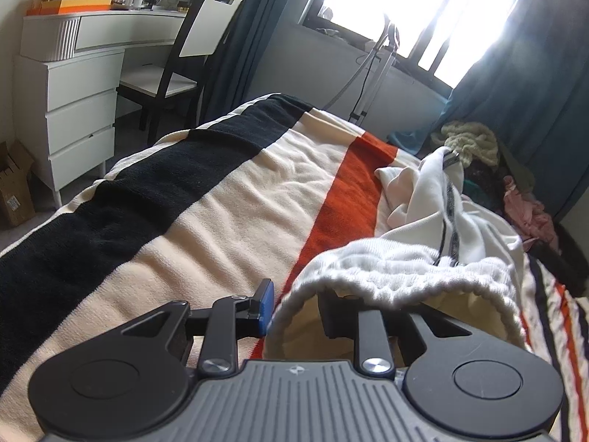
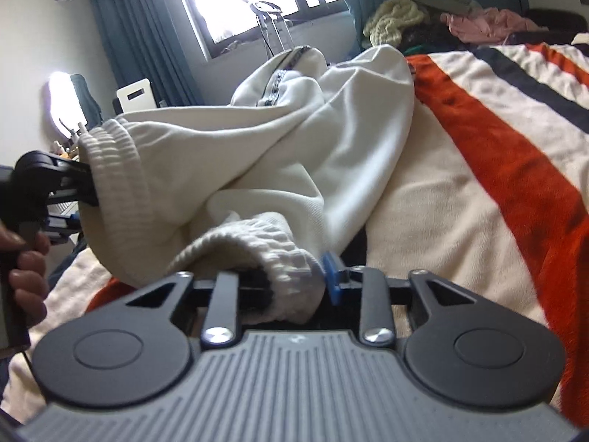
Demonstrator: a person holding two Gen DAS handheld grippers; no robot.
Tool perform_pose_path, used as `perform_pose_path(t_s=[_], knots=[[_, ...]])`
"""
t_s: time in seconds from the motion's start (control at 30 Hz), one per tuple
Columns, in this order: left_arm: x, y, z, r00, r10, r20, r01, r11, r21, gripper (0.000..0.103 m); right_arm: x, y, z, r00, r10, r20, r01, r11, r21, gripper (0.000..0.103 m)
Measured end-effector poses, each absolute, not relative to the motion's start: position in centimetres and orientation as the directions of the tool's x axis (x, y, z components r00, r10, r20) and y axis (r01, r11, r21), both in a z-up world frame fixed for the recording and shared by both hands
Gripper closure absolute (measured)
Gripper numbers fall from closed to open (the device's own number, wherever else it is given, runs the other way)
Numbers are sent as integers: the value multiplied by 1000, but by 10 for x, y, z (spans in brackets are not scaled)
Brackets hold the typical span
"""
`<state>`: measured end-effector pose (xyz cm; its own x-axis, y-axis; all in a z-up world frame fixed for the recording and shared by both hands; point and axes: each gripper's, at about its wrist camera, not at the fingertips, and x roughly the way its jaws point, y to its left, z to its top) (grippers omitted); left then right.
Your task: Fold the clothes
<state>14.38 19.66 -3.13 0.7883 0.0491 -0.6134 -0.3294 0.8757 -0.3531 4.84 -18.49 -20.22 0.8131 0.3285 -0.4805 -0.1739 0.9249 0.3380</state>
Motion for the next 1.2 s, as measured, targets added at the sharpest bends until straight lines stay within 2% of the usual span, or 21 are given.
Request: perform_pose_path(t_s=[0.07,0.17,0.23,0.3,0.37,0.5,0.57,0.63,0.7,0.8,0.97,1.2], knots=[[144,198,-31,791,33,-611,-325,869,-373,76,46,-188,-198,824,315,-470,-165,928,333,86],[146,199,-34,781,5,-624,-319,862,-393,76,37,-193,-179,866,279,-414,-155,939,308,87],[148,200,-39,761,-19,-649,-325,854,-406,71,27,-193,-159,912,244,-330,-167,955,245,88],[151,201,-46,730,-46,-682,-331,849,-411,70,16,-189,-143,944,214,-251,-178,971,159,88],[154,199,-52,704,-46,-709,-336,858,-389,67,14,-185,-138,950,207,-233,-188,977,103,88],[154,194,-55,661,0,-751,-339,892,-299,54,22,-185,-155,924,195,-330,-165,979,117,88],[150,194,-54,645,2,-764,-333,901,-279,52,26,-184,-164,907,189,-377,-153,980,123,88],[142,195,-50,631,-1,-775,-330,905,-269,44,31,-184,-173,887,183,-424,-141,982,129,88],[130,194,-43,636,-13,-772,-311,911,-272,42,35,-184,-182,865,177,-469,-129,983,133,88],[113,190,-32,681,-103,-725,-239,904,-354,42,41,-184,-195,831,169,-530,-112,984,139,88],[84,182,-14,741,-263,-618,-101,866,-490,41,37,-183,-197,829,172,-532,-114,984,139,88],[89,165,-12,761,-424,-491,31,779,-626,25,33,-185,-197,833,159,-530,-100,985,138,88]])
